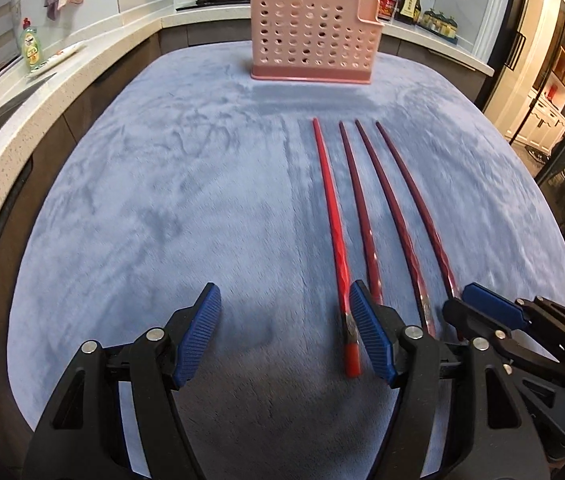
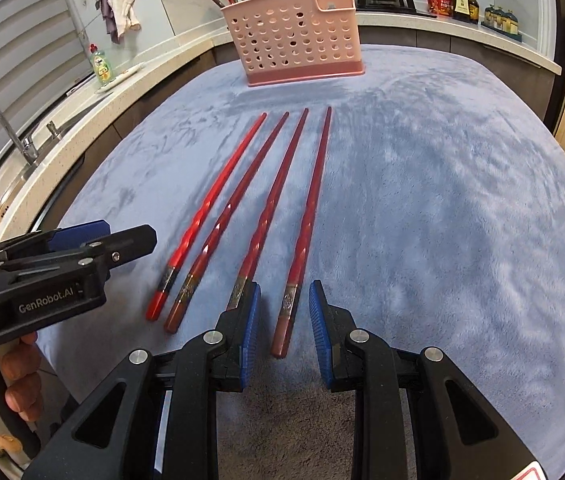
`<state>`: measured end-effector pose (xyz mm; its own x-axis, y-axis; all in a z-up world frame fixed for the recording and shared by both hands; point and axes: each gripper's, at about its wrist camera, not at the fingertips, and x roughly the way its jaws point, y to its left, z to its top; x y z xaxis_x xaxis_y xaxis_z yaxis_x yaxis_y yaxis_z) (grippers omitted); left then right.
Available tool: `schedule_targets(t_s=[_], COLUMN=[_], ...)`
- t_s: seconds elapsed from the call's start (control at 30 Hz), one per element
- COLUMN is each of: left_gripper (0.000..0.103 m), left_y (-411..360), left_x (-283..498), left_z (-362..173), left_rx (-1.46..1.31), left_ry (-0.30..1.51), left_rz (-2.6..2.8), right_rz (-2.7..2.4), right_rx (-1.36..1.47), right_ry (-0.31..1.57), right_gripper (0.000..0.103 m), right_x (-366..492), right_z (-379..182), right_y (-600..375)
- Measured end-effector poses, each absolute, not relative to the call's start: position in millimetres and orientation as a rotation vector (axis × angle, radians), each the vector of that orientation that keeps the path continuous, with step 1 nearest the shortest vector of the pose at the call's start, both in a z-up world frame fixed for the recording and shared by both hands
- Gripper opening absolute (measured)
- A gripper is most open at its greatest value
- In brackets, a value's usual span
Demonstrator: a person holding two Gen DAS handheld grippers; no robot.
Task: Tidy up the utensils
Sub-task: 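Align both open tools over the ends of two red chopsticks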
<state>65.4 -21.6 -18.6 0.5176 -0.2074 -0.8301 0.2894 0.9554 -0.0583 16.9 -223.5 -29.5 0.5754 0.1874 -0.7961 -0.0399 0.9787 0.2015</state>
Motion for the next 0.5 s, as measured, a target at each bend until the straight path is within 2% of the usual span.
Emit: schedule_targets(t_s=[0.1, 0.27, 0.5], left_gripper=[0.067, 0.067, 0.067], left_y=[-23.1, -25.5, -30.1], left_x=[62.1, 58.7, 55.6], left_z=[-21.7, -25.5, -34.4], left_rx=[0.095, 0.104, 0.132], left_ry=[0.99, 1.0, 1.018], left_rz=[-0.312, -0.325, -0.328], right_rz=[0.134, 0.121, 0.114], right_rx=[0.166, 0.166, 0.169], right_ry=[0.951, 0.952, 0.954], right_gripper=[0.025, 0.016, 0.013], right_x=[16.1, 16.5, 16.7], right_z=[-31.5, -33.3, -33.8], right_y=[-223.3, -226.6, -228.6])
